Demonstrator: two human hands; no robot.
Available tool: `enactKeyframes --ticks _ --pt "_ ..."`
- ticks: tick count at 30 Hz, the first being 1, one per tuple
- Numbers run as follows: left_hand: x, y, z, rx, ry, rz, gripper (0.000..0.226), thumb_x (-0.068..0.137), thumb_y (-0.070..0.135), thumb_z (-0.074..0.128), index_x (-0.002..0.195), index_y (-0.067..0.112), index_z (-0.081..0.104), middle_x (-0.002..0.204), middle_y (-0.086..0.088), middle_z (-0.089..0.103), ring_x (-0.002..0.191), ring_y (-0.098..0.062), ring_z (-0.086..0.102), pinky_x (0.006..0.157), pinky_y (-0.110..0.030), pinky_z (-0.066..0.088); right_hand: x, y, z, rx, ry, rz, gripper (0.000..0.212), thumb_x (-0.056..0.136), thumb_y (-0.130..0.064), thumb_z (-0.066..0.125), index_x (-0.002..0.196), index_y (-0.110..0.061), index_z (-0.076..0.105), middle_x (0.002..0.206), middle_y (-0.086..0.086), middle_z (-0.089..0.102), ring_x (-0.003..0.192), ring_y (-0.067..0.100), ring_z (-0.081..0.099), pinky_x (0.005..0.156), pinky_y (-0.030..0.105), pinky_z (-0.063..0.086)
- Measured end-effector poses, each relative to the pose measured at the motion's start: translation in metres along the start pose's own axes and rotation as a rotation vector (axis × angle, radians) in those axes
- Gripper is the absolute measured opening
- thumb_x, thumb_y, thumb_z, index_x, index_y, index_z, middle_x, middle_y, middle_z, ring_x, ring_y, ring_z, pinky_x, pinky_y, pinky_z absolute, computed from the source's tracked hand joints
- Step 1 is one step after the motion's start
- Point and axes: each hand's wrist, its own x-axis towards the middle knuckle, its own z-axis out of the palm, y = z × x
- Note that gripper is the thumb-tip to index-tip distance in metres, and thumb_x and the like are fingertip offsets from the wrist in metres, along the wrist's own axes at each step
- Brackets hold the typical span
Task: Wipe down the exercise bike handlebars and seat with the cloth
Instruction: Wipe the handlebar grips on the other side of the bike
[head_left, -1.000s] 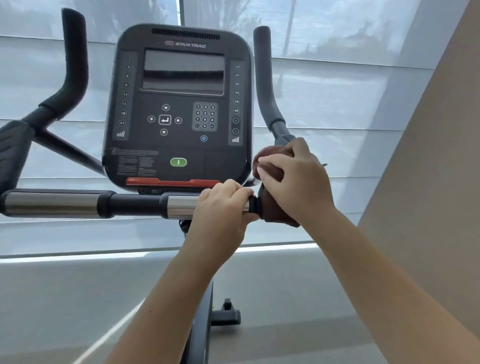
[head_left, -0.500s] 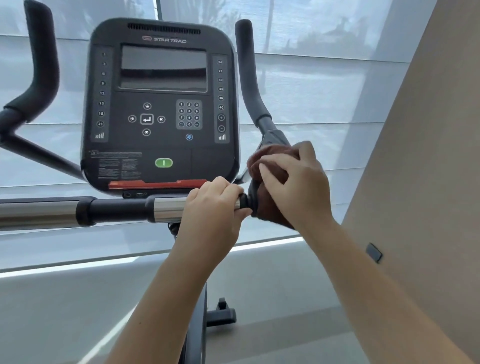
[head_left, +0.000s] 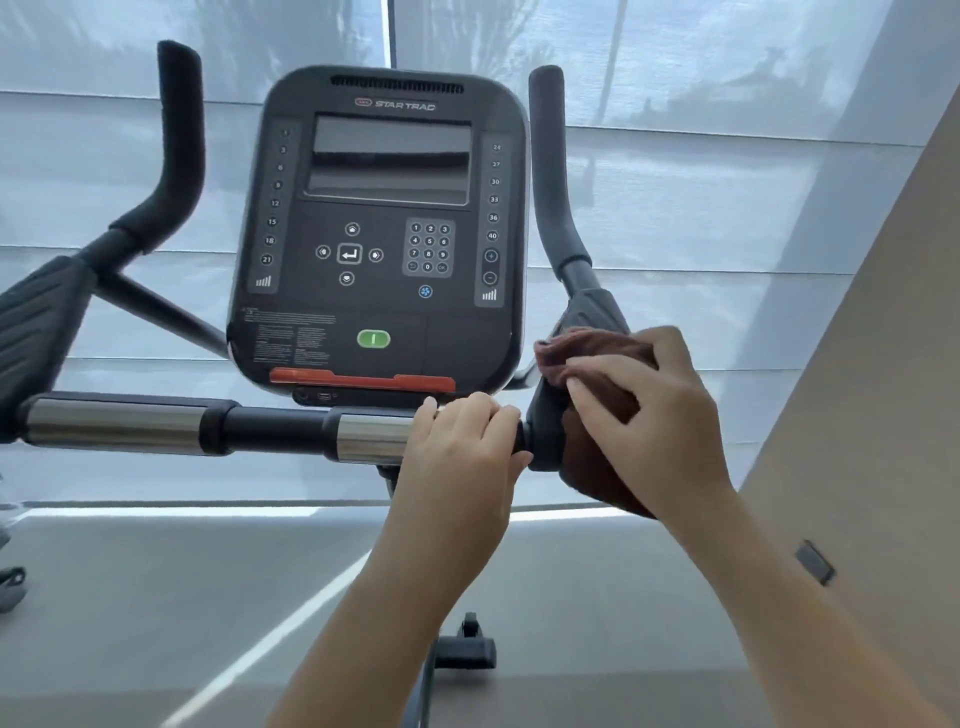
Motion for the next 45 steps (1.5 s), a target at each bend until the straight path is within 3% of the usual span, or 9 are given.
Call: enactKeyframes --ticks 4,9,12,15,22,30,36,40,45 --pt "-0.006 0.009 -0.002 0.080 -0.037 -0.032 0.039 0.069 0.018 0.077 0.100 0.001 0.063 0.095 -0.013 0.065 0.096 -0.031 0.061 0.084 -0.060 0.045 0.026 0.015 -0.004 0.043 -0.067 -0.016 0.014 0.080 -0.030 0.065 0.092 -0.026 0.072 0.099 0.004 0.052 0.088 0.022 0.057 0.080 0.033 0.048" --pt "0.004 0.024 -0.004 0.098 -0.056 -0.092 0.036 0.070 0.026 0.075 0.091 -0.001 0.065 0.099 -0.016 0.066 0.095 -0.033 0.062 0.084 -0.058 0.047 0.093 0.041 0.004 0.082 -0.177 0.138 0.021 0.085 -0.030 0.061 0.103 -0.021 0.069 0.105 0.010 0.051 0.100 0.025 0.054 0.091 0.028 0.039" --pt "0.014 0.035 0.000 0.069 -0.055 -0.120 0.034 0.065 0.025 0.080 0.075 -0.003 0.063 0.095 -0.020 0.067 0.083 -0.033 0.064 0.078 -0.048 0.050 0.054 0.045 -0.004 0.181 -0.137 0.038 0.015 0.082 -0.029 0.063 0.096 -0.029 0.070 0.102 0.002 0.050 0.092 0.009 0.053 0.084 0.009 0.036" --pt "0.021 0.035 0.001 -0.023 -0.014 -0.128 0.043 0.069 0.023 0.077 0.100 -0.001 0.060 0.107 -0.016 0.062 0.091 -0.033 0.059 0.083 -0.040 0.047 0.017 0.054 -0.013 0.275 -0.091 -0.029 0.018 0.079 -0.030 0.062 0.095 -0.033 0.069 0.097 -0.004 0.047 0.084 -0.005 0.050 0.080 -0.004 0.031" --pt "0.041 0.042 0.000 -0.030 -0.109 -0.070 0.056 0.073 0.029 0.073 0.120 0.004 0.056 0.125 -0.007 0.053 0.111 -0.024 0.050 0.096 -0.037 0.041 0.114 0.073 0.013 0.350 -0.249 0.063 0.016 0.085 -0.025 0.063 0.099 -0.026 0.070 0.102 0.005 0.050 0.094 0.008 0.050 0.080 0.004 0.030" --pt "0.050 0.043 -0.002 -0.028 -0.136 -0.110 0.054 0.061 0.026 0.082 0.108 0.005 0.065 0.108 -0.006 0.062 0.100 -0.024 0.057 0.085 -0.028 0.039 0.038 0.095 -0.005 0.565 -0.185 -0.028 0.018 0.078 -0.036 0.062 0.092 -0.045 0.066 0.098 -0.007 0.052 0.093 -0.008 0.053 0.083 0.000 0.033" --pt "0.044 0.049 0.001 -0.085 -0.094 -0.170 0.054 0.065 0.026 0.080 0.113 0.010 0.062 0.114 0.003 0.059 0.107 -0.010 0.052 0.088 -0.016 0.032 0.120 0.093 0.016 0.474 -0.304 0.085 0.014 0.086 -0.027 0.059 0.096 -0.027 0.069 0.106 0.007 0.058 0.098 0.009 0.054 0.089 0.014 0.038" --pt "0.039 0.046 0.003 -0.152 -0.092 -0.206 0.054 0.067 0.025 0.078 0.116 0.011 0.060 0.116 0.004 0.057 0.111 -0.006 0.048 0.091 -0.009 0.030 0.072 0.091 0.001 0.491 -0.276 0.045 0.014 0.081 -0.034 0.060 0.092 -0.034 0.069 0.099 0.001 0.051 0.083 -0.001 0.053 0.076 -0.004 0.031" --pt "0.036 0.042 0.003 -0.194 -0.073 -0.217 0.054 0.068 0.031 0.076 0.117 0.016 0.059 0.119 0.014 0.050 0.110 0.000 0.045 0.091 -0.009 0.036 0.067 0.085 -0.017 0.421 -0.337 -0.038 0.012 0.080 -0.034 0.061 0.088 -0.041 0.068 0.095 -0.002 0.051 0.081 -0.001 0.052 0.076 -0.005 0.030"
